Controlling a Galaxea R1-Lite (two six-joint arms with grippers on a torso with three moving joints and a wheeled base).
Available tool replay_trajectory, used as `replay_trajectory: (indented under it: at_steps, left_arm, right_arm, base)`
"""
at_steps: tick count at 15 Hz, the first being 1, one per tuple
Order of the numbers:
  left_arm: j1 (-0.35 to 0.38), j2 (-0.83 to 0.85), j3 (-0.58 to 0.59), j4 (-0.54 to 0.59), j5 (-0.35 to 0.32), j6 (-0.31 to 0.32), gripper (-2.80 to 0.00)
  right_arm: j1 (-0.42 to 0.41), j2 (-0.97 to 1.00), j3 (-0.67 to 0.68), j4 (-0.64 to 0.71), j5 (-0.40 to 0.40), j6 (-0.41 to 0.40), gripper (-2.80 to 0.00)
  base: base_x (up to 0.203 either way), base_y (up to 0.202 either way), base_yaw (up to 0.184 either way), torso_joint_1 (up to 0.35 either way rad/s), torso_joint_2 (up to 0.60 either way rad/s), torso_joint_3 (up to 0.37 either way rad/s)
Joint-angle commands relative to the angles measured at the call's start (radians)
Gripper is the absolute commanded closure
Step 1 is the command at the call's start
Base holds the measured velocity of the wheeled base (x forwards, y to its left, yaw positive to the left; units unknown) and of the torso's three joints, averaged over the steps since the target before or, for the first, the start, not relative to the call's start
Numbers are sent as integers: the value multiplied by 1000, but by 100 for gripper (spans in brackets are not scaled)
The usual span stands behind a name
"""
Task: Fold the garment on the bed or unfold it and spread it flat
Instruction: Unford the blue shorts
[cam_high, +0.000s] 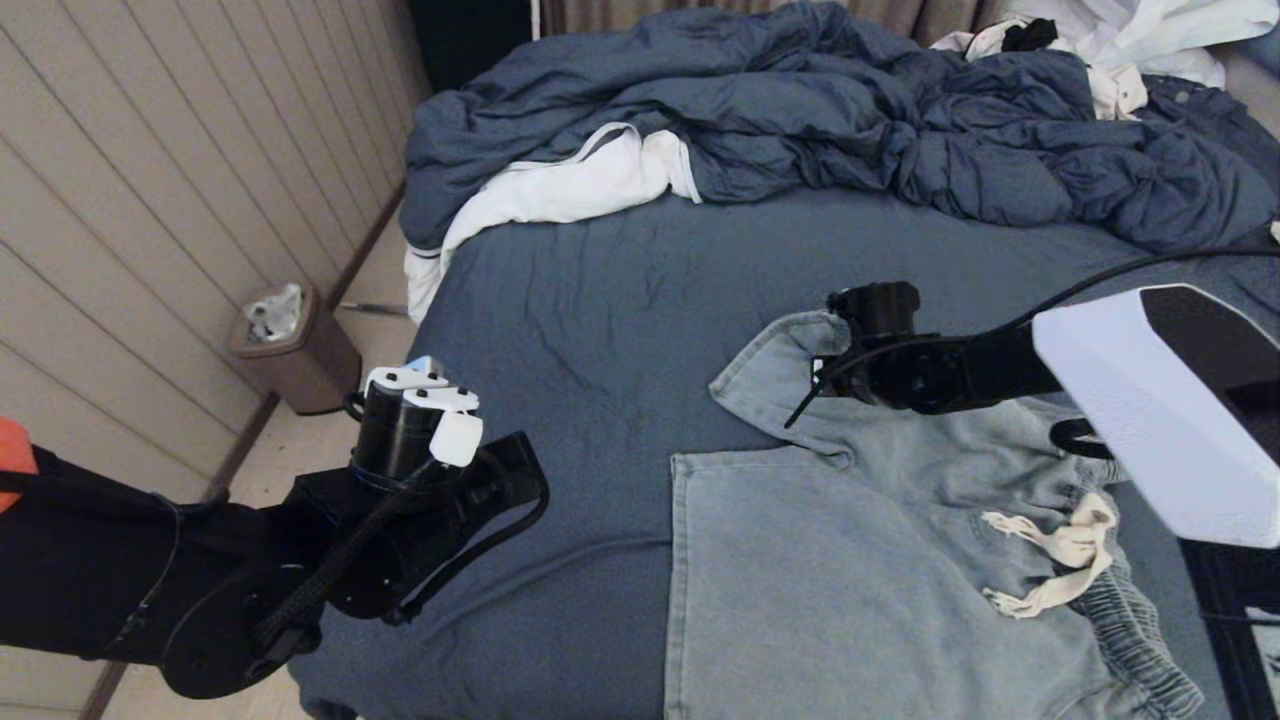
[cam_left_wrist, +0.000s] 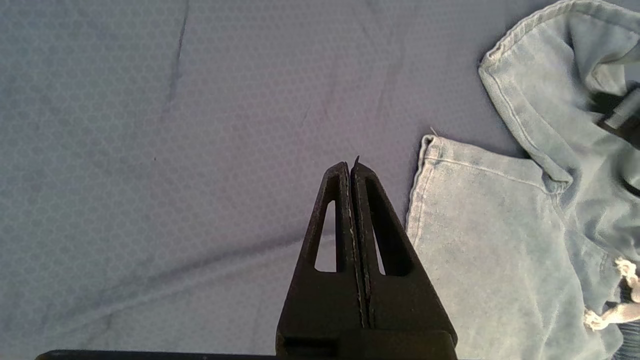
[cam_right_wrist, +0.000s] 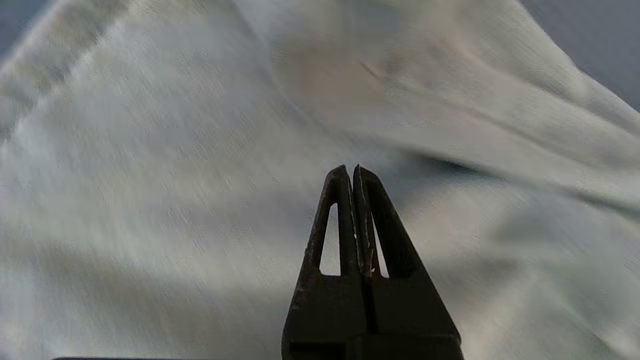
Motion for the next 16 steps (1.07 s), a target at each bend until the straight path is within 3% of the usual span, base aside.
replay_trajectory:
  at_steps: [1, 4, 8, 11, 16]
  left_arm:
    - [-7, 5, 5, -4, 1, -4, 0]
    - [-7, 5, 5, -5, -1, -5, 0]
    - [-7, 5, 5, -5, -2, -6, 0]
    - [-7, 8, 5, -5, -4, -8, 0]
    - [-7, 10, 4, -5, -2, -9, 0]
  right_arm:
    - [2, 116, -135, 0, -39, -3, 0]
    - [4, 200, -250, -65, -242, -21, 0]
    - [-5, 212, -243, -326, -363, -118, 0]
    - [-11, 204, -243, -465, -399, -205, 0]
    - [26, 172, -202, -539, -445, -198, 0]
  base:
    - [0, 0, 0, 0, 0, 0]
    - [0, 0, 0, 0, 0, 0]
    - [0, 0, 0, 0, 0, 0]
    - [0, 0, 0, 0, 0, 0]
    - [0, 0, 0, 0, 0, 0]
